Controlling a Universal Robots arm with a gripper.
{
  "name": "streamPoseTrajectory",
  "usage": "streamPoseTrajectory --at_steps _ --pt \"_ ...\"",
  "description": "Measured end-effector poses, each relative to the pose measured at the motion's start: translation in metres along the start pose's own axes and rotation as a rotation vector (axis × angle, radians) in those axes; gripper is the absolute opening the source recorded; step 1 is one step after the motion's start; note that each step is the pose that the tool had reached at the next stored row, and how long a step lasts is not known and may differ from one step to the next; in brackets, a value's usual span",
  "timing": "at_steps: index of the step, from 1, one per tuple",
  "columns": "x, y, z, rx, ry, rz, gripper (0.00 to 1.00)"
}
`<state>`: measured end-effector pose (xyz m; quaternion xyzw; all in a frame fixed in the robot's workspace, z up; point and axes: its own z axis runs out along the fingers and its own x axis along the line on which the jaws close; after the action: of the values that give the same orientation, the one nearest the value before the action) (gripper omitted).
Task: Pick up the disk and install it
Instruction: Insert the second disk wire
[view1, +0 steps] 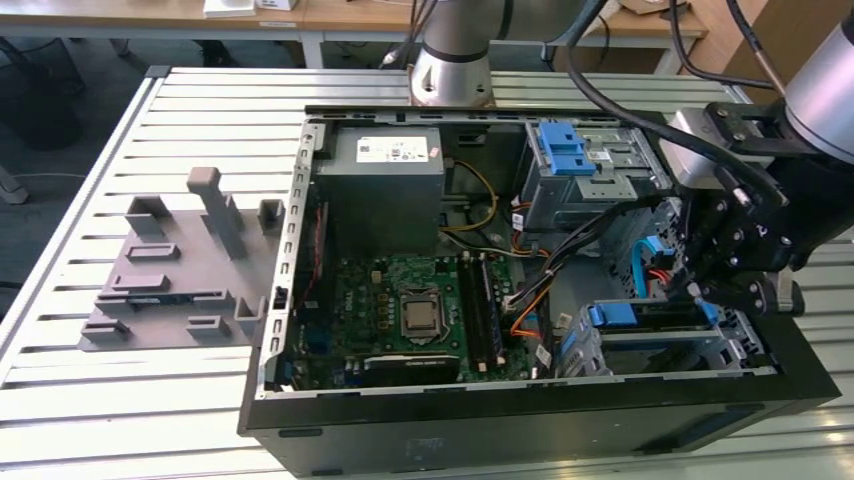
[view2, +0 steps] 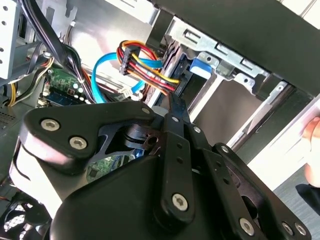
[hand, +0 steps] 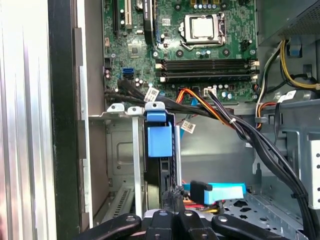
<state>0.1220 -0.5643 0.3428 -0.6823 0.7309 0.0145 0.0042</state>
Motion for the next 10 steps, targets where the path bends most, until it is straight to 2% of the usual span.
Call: streamPoseTrajectory --at_steps 4,8,10 --pt "0.0003 0.0042 -0.0019 0.0013 0.0003 0.000 0.11" --pt "0.0000 0.0044 -0.0127 0.0014 -0.0001 0.000 0.11" --pt "0.0000 0.0051 -0.0160 0.0014 0.0000 0.000 0.11"
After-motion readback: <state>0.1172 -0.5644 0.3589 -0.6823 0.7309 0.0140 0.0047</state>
